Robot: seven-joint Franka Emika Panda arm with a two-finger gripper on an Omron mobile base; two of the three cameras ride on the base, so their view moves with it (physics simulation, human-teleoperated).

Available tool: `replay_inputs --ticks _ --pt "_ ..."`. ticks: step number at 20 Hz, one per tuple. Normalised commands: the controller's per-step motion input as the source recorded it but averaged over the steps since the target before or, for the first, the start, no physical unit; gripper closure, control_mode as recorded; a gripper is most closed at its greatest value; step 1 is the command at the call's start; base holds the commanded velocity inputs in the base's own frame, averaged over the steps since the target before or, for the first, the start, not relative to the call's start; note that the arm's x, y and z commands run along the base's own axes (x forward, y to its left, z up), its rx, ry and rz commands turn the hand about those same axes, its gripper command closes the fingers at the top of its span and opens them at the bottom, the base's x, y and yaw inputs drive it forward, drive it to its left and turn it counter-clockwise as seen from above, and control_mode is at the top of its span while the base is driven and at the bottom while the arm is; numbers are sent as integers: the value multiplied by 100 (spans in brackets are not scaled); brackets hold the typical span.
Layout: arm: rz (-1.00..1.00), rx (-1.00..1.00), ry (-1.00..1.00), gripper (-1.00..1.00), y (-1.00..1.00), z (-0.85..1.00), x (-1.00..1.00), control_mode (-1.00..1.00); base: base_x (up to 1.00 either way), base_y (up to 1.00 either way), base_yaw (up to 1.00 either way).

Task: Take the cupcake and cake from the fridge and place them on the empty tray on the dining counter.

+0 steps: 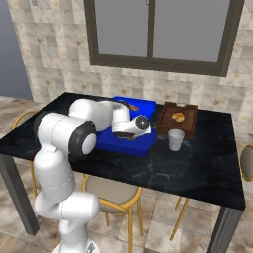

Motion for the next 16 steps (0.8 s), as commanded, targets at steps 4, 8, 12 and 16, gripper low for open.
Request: replay_inputs --ticks 4,8,12,16 --pt "0 0 0 100 -17 -18 22 -100 0 0 0" --pt "0 0 0 100 -24 -19 3 -100 0 0 0" --pt "0 0 0 100 -6 -14 9 -100 0 0 0" --pt "0 0 0 -100 0 -3 38 -100 0 0 0"
